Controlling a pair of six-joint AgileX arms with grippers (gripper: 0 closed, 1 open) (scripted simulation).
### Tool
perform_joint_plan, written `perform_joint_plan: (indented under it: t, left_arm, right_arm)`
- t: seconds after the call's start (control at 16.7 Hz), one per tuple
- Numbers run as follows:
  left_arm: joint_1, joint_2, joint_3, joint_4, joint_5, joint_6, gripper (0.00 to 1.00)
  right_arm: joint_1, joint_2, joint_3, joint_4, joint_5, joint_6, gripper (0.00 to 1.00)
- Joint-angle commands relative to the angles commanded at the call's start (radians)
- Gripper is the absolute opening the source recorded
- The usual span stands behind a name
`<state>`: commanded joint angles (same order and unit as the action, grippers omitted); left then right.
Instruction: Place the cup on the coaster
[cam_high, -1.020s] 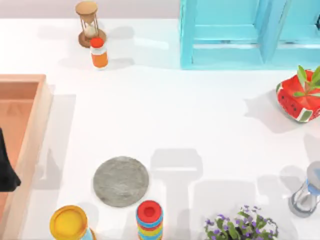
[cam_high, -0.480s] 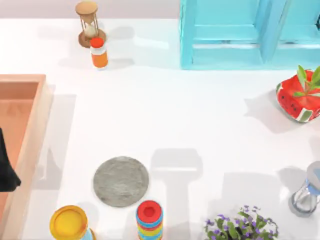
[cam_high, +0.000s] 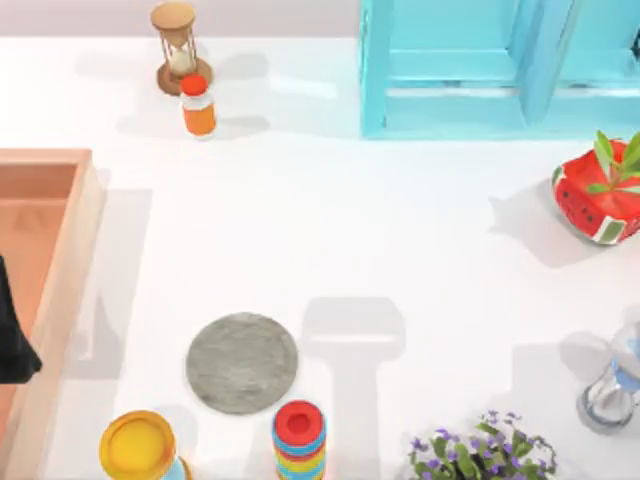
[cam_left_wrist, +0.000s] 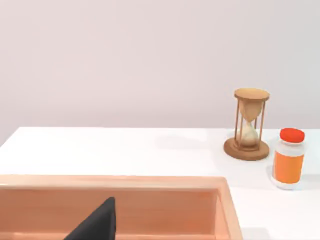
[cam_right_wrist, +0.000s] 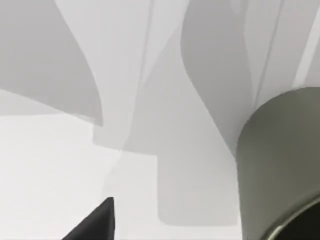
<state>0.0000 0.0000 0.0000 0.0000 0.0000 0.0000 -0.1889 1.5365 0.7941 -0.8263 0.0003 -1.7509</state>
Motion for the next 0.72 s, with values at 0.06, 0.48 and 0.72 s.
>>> perform_joint_plan:
  t: [0.06,0.48,0.72]
  left_arm:
    - [0.000,0.000,0.000,0.000,0.000,0.000,1.00]
    - [0.000,0.000,0.000,0.000,0.000,0.000,1.00]
    - [0.000,0.000,0.000,0.000,0.000,0.000,1.00]
  right_arm:
    - [0.008,0.002,-0.012,0.014,0.000,0.008,1.00]
    - [0.010,0.003,-0.014,0.017,0.000,0.010,0.77]
    - [0.010,0.003,-0.014,0.017,0.000,0.010,0.47]
